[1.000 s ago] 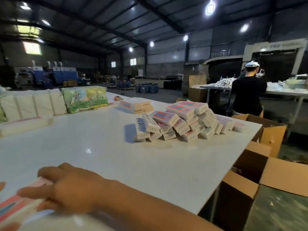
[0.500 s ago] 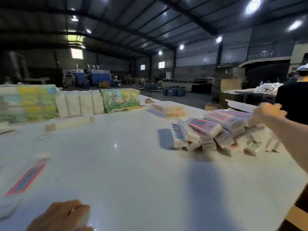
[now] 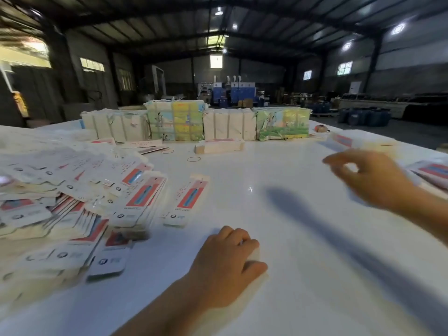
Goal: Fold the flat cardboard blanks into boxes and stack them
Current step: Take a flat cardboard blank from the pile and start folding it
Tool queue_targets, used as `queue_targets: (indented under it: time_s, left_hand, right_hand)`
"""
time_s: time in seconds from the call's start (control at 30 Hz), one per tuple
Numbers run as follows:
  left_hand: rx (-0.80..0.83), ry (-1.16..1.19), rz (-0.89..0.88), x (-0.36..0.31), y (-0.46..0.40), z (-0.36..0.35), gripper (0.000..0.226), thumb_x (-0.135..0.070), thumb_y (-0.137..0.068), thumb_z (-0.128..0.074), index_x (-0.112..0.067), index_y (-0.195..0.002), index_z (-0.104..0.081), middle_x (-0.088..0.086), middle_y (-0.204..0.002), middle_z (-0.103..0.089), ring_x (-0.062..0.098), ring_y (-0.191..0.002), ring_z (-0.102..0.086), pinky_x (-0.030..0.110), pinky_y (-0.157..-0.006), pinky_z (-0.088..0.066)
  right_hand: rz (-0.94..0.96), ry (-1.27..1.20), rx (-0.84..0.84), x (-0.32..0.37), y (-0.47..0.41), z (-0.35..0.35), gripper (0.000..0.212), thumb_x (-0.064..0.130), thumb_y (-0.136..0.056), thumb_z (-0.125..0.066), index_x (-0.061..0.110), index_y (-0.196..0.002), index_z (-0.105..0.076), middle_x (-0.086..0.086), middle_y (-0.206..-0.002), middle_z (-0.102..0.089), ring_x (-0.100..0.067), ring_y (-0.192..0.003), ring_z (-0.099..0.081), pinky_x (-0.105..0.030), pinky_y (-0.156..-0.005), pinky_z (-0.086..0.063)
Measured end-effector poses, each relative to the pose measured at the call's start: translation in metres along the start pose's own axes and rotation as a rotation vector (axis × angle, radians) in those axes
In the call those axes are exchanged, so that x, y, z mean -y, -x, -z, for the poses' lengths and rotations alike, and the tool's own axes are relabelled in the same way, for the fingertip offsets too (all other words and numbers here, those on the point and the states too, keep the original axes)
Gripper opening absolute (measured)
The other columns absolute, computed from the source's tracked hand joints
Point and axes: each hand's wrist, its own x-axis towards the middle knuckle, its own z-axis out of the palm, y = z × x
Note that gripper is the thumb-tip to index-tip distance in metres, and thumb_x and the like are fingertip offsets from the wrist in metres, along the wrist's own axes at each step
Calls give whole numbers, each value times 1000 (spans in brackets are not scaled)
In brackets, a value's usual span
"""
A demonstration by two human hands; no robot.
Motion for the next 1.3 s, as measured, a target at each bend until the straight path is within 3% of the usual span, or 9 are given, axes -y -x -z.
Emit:
queue_targets:
  time_s: [0.07,0.17,0.47,0.63,0.8,0.9,1.0,1.13,1.3]
  left_hand:
    - [16,-2,11,2,1,-1,40,-50,-93,-39,-28,-123,-52,-15,-127,-46,9,-114,-36,26,-95,-32]
    - [27,8,40,1,0,0,38,-48,-93,-42,-25,-121,-55,-13,-127,-47,10,-114,-37,25,-95,-32]
    - [30,117,89,2,0,-1,36,-44,-92,-47,-22,-119,-59,-11,-127,-51,12,-114,-39,28,-96,-35]
    - [81,283,221,17,-19,16,45,-51,-85,-50,-22,-117,-62,-3,-125,-56,15,-118,-46,29,-101,-35]
    - [80,102,474,85,-65,45,44,-45,-93,-47,-20,-129,-52,4,-135,-47,22,-116,-48,33,-93,-37]
    - [223,-84,658,123,-77,34,54,-52,-92,-41,-15,-130,-44,10,-125,-48,25,-105,-49,36,-90,-41]
    - [284,-164,745,142,-80,18,58,-59,-89,-41,-15,-126,-48,5,-109,-57,20,-92,-56,32,-83,-44]
    - [272,-243,664,143,-91,18,35,-33,-90,-49,-13,-118,-53,3,-91,-54,14,-72,-52,24,-62,-38]
    - [244,-327,615,124,-93,31,26,-12,-93,-42,-12,-116,-53,5,-93,-55,20,-81,-55,28,-70,-45]
  right_hand:
    - [113,4,330,35,43,-51,21,24,-93,-53,20,-104,-70,8,-111,-65,-17,-97,-57,-30,-83,-44]
    - [138,115,468,43,77,-90,26,30,-95,-44,20,-105,-66,5,-115,-60,-18,-105,-53,-30,-83,-45]
    - [145,-5,397,45,89,-94,22,22,-94,-52,20,-106,-70,2,-114,-63,-23,-104,-56,-30,-85,-44]
    - [117,-36,400,44,88,-94,21,21,-92,-53,20,-105,-70,3,-114,-63,-24,-104,-55,-30,-86,-43]
    - [106,-82,374,43,90,-92,19,18,-91,-53,16,-95,-71,3,-111,-64,-20,-107,-56,-30,-85,-42]
    - [105,-75,389,42,88,-94,20,20,-92,-51,16,-94,-70,4,-114,-64,-19,-108,-55,-30,-87,-43]
    - [105,-90,387,41,87,-97,20,22,-94,-50,16,-94,-70,2,-112,-64,-21,-107,-55,-34,-88,-44]
    - [112,-84,369,40,86,-100,21,22,-94,-51,14,-93,-70,0,-110,-65,-25,-103,-57,-36,-86,-46]
    - [113,-61,362,40,87,-100,25,26,-95,-49,12,-90,-69,-1,-109,-65,-25,-102,-57,-35,-85,-46]
